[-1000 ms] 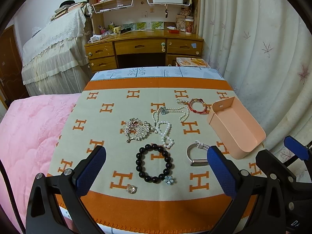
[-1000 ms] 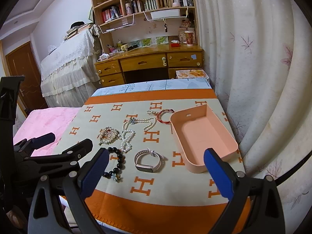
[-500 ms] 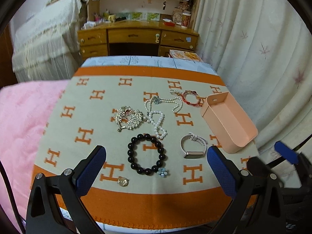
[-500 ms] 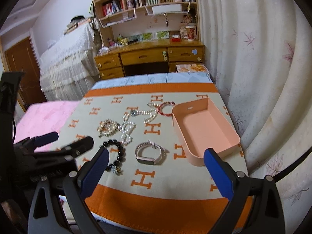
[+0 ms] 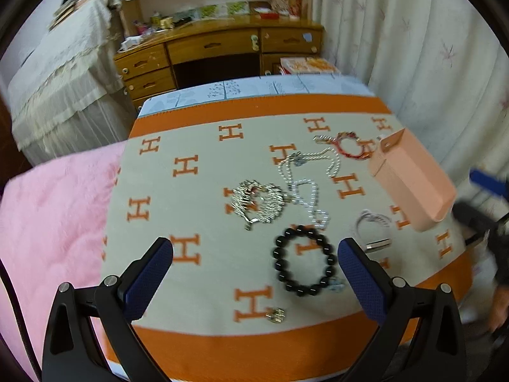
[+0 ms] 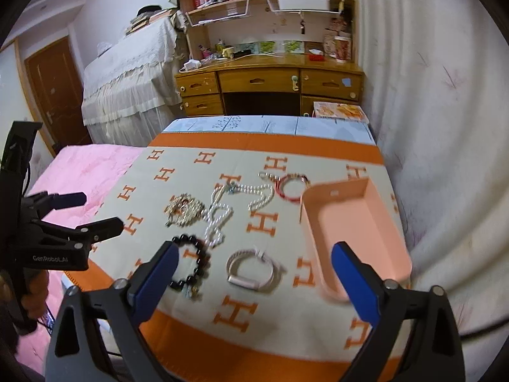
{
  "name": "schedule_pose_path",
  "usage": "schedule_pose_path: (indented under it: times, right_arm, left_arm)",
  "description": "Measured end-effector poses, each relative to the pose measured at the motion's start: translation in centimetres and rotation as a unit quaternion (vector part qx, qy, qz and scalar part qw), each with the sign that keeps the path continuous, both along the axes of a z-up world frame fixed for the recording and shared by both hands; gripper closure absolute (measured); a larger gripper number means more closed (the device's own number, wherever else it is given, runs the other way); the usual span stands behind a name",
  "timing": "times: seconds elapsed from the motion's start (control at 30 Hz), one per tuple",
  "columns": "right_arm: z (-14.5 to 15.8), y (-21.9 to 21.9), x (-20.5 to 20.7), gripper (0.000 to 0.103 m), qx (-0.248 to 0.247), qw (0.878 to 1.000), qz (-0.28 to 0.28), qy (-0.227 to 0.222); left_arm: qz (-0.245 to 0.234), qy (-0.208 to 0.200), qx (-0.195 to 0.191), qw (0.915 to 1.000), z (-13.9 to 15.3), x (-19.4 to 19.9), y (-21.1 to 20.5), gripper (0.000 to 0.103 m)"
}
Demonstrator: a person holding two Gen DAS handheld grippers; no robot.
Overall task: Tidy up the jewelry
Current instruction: 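Grasp the red beaded bracelet with the right tool while the left tool reaches the pearl necklace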
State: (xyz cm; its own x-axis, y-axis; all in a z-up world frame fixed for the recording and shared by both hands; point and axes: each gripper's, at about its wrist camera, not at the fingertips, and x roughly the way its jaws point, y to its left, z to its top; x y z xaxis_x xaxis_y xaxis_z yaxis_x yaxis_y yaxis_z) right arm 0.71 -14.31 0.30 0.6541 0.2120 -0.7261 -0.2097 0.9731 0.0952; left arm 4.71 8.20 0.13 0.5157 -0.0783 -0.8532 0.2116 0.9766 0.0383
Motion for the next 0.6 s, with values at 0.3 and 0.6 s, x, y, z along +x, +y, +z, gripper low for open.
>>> schedule_pose_path:
  times: [0.3, 0.6]
  right_arm:
    - [-0.9, -0.7, 12.0, 0.032, -0.016, 0.996, 0.015, 0.085]
    - [-9.2, -4.4, 22.9, 0.055, 0.012, 0.974, -0.041, 0.222]
  left_arm:
    - [-0.033, 0.072, 0.011, 0.9968, -3.2, 9.7, -0.9, 0.010]
    - [-0.064, 0.158, 0.015, 0.9852, -10.3, 17.0, -4.5, 0.029]
